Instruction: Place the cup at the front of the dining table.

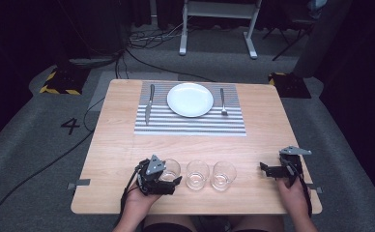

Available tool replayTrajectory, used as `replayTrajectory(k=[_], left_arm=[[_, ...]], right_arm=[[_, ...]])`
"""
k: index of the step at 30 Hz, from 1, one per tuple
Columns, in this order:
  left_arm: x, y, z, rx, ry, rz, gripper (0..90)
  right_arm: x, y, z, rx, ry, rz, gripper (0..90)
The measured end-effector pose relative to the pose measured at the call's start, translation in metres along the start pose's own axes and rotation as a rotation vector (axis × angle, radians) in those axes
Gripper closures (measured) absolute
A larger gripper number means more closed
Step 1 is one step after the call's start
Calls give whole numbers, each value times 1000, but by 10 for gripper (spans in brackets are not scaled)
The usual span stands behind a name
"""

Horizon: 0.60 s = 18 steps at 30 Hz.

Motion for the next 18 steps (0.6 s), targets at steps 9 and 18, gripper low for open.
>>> replayTrajectory(k=[9,18], left_arm=[[-1,-1,0,-2,3,-1,175],[-1,-5,4,12,22,38,183]], right_arm=[[0,0,0,0,0,0,9],[0,0,0,0,0,2,9]])
Point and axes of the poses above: each handheld gripper's, and its own axes: z roughly backward along the jaws, y roughly out of its underside, x roughly to its left, the point moved 9 cm from there along -z, roughly forward along the jaws, and after that the axes turned 6 degrees about -y, right-handed, at the moved point
